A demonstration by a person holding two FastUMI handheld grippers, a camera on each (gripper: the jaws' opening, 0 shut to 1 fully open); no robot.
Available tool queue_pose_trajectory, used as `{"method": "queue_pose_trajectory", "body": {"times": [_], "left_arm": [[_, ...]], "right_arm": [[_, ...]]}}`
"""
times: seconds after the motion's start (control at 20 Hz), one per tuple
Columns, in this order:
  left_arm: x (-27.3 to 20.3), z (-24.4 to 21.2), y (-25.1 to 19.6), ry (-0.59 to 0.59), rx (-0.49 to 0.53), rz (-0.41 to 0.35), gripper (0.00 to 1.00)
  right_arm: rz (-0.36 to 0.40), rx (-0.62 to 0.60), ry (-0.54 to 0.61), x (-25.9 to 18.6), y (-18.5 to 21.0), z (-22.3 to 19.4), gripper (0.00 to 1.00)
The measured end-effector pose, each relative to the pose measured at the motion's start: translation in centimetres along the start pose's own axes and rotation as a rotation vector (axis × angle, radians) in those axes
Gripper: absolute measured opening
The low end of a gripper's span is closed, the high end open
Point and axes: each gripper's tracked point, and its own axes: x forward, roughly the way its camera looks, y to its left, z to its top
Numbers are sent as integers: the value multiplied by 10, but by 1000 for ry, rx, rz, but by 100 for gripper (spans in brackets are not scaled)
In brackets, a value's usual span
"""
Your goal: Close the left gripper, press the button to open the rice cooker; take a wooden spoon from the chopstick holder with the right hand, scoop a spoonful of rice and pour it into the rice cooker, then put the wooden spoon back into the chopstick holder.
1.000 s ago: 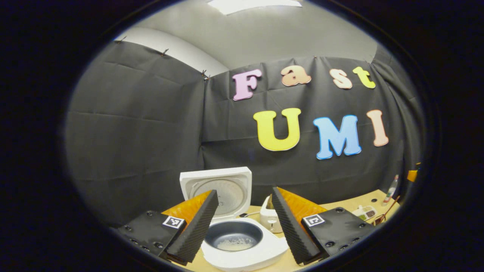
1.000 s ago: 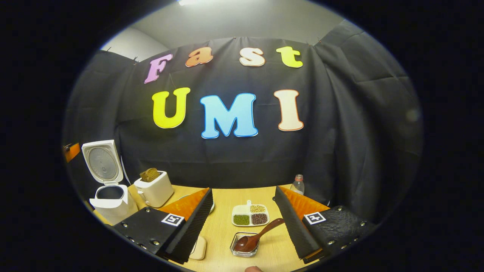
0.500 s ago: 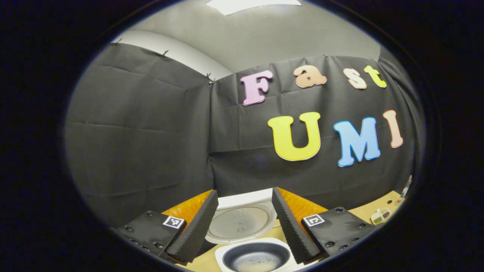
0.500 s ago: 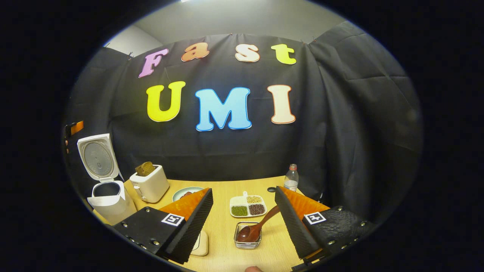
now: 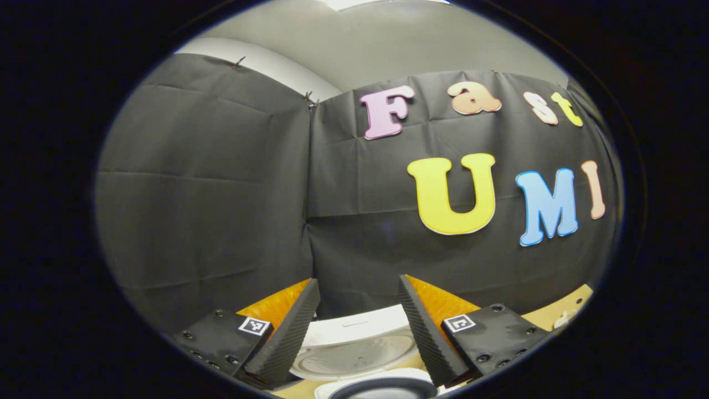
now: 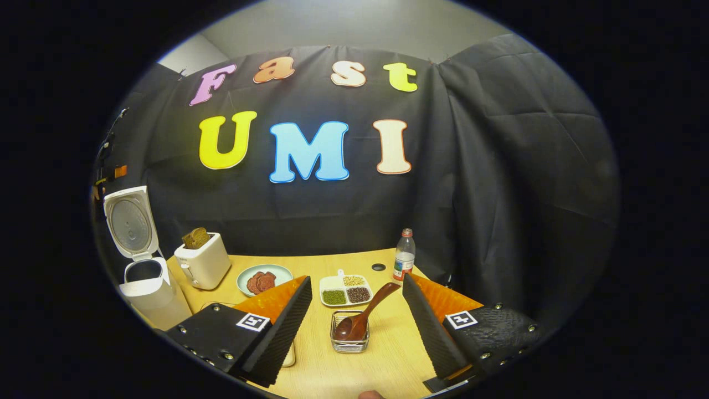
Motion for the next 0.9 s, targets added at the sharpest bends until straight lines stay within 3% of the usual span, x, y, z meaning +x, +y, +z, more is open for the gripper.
{"method": "queue_pose_trajectory", "body": {"times": [0.35, 0.6, 0.7, 0.9], "left_arm": [[29, -53, 0, 162, 5, 18, 98], [24, -50, 0, 159, -26, 25, 100], [20, -49, -1, 159, -27, 30, 95], [-18, -57, -17, 157, -22, 35, 99]], "right_arm": [[2, -8, 3, 0, -5, 0, 100], [31, -36, -9, 4, -10, 5, 100], [47, -34, -8, 7, -12, 5, 100], [78, -28, -12, 3, -15, 11, 100]]}}
